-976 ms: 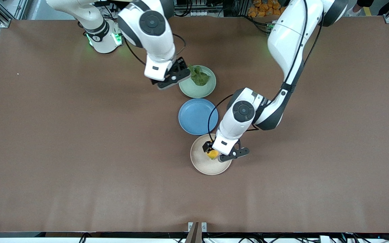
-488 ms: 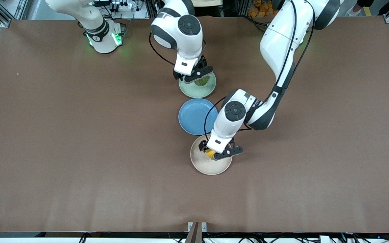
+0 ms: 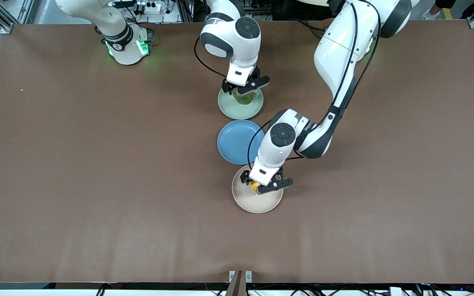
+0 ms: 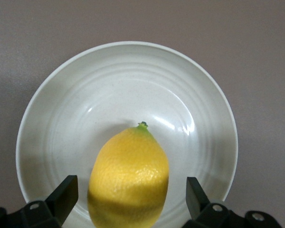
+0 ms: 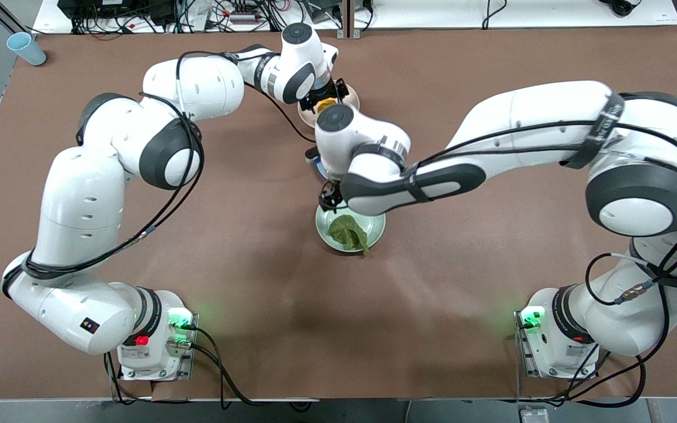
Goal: Pick lemon and lettuce from plates
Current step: 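Close the left gripper on the lemon while the right gripper grasps the lettuce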
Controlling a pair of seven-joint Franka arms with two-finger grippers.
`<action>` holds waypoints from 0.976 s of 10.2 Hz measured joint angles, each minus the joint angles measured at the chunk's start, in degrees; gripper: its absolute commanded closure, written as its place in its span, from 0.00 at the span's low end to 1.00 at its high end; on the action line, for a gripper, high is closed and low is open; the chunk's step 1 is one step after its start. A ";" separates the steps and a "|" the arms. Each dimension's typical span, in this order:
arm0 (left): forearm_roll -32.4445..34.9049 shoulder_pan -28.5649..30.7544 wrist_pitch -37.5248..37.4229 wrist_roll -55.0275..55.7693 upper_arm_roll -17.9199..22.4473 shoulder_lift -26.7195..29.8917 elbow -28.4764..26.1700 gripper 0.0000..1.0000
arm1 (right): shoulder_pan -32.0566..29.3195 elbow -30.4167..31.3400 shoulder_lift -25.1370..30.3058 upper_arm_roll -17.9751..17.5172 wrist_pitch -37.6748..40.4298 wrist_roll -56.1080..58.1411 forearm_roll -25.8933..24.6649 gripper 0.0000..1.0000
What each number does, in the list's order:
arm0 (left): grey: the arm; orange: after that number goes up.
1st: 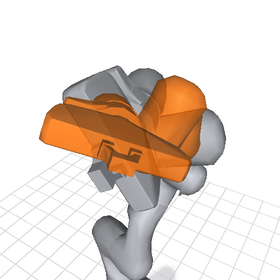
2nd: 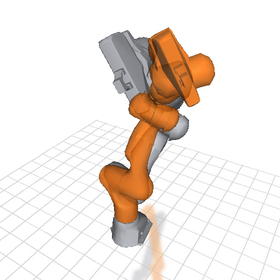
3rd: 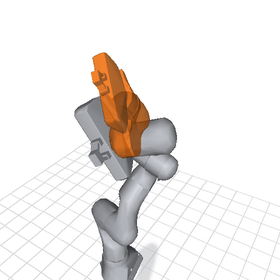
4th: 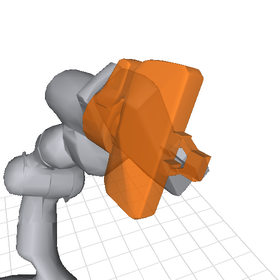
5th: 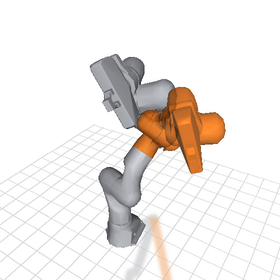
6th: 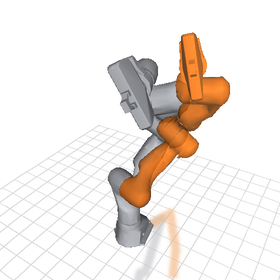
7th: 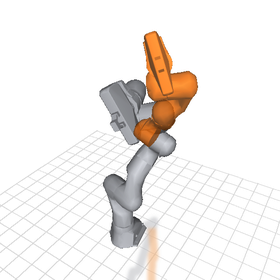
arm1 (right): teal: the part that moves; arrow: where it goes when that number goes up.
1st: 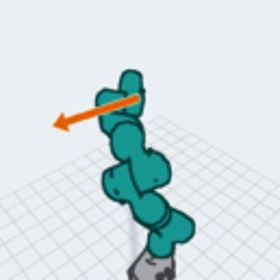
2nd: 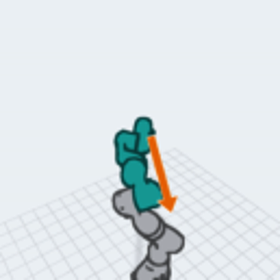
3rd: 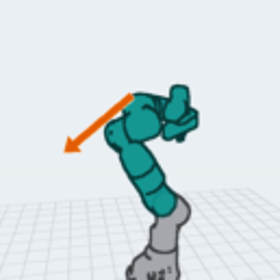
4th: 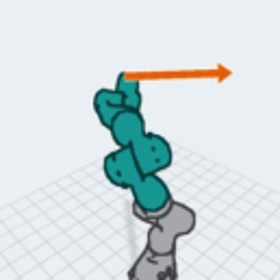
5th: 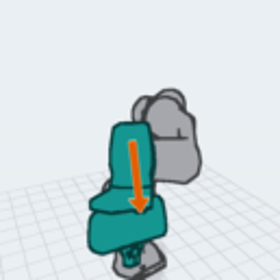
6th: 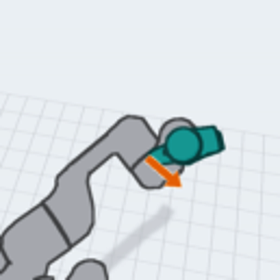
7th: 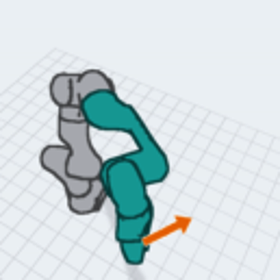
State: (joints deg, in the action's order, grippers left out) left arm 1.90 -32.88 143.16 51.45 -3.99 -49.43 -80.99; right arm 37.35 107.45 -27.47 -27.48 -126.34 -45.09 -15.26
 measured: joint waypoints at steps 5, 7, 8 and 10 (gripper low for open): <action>2.45 0.01 1.13 0.34 0.22 -0.18 0.32 1.00 | 1.65 0.04 -6.83 -0.02 -2.37 -5.49 -8.90 0.00; 2.50 0.14 1.12 0.35 0.44 -0.03 1.15 1.00 | 2.16 0.05 -8.26 -0.02 -2.36 -6.36 -11.41 0.00; 2.50 0.28 0.61 0.45 0.52 0.42 1.50 1.00 | 2.18 0.03 -8.62 -0.02 -2.36 -6.37 -11.96 0.00; 2.51 0.65 -2.90 0.77 0.68 2.61 1.86 1.00 | 2.25 0.03 -8.93 -0.02 -2.36 -6.37 -12.17 0.03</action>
State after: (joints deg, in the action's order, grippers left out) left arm 4.40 -32.23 140.25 52.22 -3.32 -46.82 -79.12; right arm 39.60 107.48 -36.40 -27.51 -128.69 -51.46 -27.43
